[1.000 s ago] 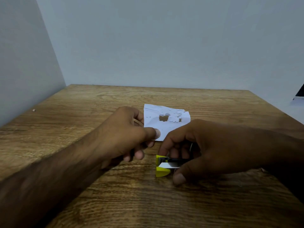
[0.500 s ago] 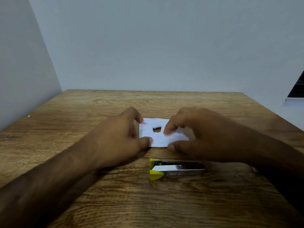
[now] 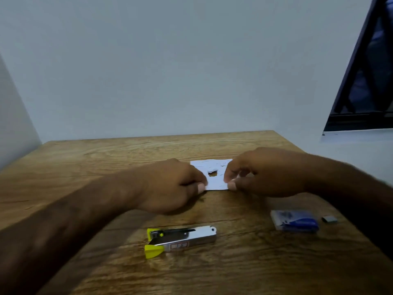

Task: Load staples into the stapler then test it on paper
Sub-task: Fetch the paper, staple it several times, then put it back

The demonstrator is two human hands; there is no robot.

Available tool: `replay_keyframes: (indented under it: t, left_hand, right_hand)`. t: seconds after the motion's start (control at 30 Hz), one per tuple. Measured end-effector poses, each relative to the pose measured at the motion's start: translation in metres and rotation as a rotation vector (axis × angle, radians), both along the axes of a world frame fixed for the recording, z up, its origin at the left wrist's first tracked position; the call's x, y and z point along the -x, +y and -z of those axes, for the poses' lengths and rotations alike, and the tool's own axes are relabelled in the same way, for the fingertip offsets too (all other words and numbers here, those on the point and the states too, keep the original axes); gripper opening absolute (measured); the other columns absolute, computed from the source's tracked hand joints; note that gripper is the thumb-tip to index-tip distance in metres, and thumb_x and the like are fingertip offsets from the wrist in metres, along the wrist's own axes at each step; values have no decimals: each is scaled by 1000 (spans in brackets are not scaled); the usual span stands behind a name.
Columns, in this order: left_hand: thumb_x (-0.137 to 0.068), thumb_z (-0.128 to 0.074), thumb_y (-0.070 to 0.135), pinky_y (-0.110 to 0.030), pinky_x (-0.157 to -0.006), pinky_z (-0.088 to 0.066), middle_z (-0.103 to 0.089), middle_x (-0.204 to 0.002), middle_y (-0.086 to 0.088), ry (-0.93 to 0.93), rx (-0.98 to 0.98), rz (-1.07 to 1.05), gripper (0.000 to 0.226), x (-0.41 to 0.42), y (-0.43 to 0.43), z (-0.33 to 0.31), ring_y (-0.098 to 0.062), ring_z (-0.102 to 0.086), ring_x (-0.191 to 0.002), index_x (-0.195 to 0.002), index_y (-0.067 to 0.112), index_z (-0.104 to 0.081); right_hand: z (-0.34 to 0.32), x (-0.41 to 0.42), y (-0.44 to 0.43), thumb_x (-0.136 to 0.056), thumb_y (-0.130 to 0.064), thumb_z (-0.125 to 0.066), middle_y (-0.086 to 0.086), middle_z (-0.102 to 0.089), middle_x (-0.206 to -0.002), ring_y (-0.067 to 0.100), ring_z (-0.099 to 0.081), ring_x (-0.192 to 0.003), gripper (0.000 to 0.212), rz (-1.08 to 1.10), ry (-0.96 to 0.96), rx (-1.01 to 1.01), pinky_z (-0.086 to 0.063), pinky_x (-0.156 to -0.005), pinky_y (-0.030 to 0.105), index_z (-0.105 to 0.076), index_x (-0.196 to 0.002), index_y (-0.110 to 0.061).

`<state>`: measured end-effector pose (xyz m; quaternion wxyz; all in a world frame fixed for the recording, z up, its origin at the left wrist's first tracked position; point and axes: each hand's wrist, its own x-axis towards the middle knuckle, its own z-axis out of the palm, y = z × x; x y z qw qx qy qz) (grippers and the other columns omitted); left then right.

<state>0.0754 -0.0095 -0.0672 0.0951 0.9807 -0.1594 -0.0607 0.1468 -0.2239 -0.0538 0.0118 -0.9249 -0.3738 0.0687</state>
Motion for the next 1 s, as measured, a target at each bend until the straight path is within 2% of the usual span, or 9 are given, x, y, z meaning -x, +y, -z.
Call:
replay_keyframes:
  t: [0.07, 0.1, 0.13, 0.2, 0.27, 0.33, 0.4, 0.5, 1.0]
  left_hand:
    - [-105, -43, 37, -35, -89, -49, -64, -81, 11, 26, 10, 19, 25, -19, -21, -2, -4, -57, -77, -104, 24, -65]
    - [-105, -43, 37, -36, -91, -50, -65, -80, 11, 38, 8, 29, 26, -30, -33, -4, -4, -58, -77, -101, 23, -65]
    - [-105, -43, 38, -38, -96, -49, -69, -90, 9, 48, 0, 32, 27, -40, -42, -5, -8, -62, -86, -105, 24, -66]
    - [-105, -42, 40, -40, -107, -43, -67, -126, 1, 51, -30, 20, 32, -63, -61, -6, -19, -59, -117, -124, 26, -64]
    - [-105, -41, 42, -40, -110, -39, -59, -141, -2, 61, -44, 11, 37, -87, -78, -5, -23, -52, -131, -133, 25, -59]
    - [-105, -39, 41, -38, -107, -39, -57, -143, -6, 75, -45, 2, 36, -108, -92, -4, -24, -51, -130, -130, 23, -58]
    - [-106, -38, 41, -39, -105, -39, -57, -143, -8, 78, -45, -18, 36, -127, -103, -2, -26, -51, -130, -128, 21, -57]
    - [-106, -35, 43, -40, -110, -36, -51, -152, -8, 92, -54, -65, 46, -152, -112, 1, -26, -46, -137, -144, 19, -48]
    - [-104, -41, 45, -38, -114, -32, -41, -161, -10, 38, 6, -149, 56, -210, -123, 15, -29, -40, -144, -154, 21, -37]
  right_hand:
    - [-1, -15, -18, -99, -46, -58, -19, -70, -118, 6, -61, -112, 25, 54, 3, -5, -48, -93, 31, -70, -118, -37]
    - [-2, -23, -28, -99, -45, -58, -19, -71, -118, 6, -61, -113, 24, 80, 0, -13, -48, -94, 31, -71, -117, -36]
    - [-2, -31, -36, -99, -44, -58, -18, -71, -119, 6, -62, -113, 24, 105, -5, -18, -48, -94, 31, -72, -116, -36]
    - [-2, -47, -52, -99, -42, -58, -16, -71, -121, 7, -62, -114, 24, 162, -13, -29, -46, -92, 29, -72, -117, -35]
    - [1, -62, -65, -99, -41, -58, -12, -70, -128, 8, -60, -111, 27, 225, -13, -37, -43, -89, 27, -70, -122, -34]
    - [6, -79, -74, -100, -41, -57, -7, -64, -139, 10, -55, -111, 33, 270, -11, -38, -39, -89, 28, -64, -132, -33]
    - [11, -95, -81, -101, -41, -55, -3, -57, -149, 16, -54, -123, 41, 314, -1, -55, -39, -94, 29, -57, -141, -32]
    - [20, -117, -86, -103, -41, -52, 1, -50, -157, 23, -49, -138, 47, 362, 33, -111, -37, -108, 34, -49, -148, -30]
    - [37, -176, -85, -99, -43, -55, 2, -46, -160, 25, -47, -141, 54, 449, 57, -265, -36, -111, 38, -45, -150, -28]
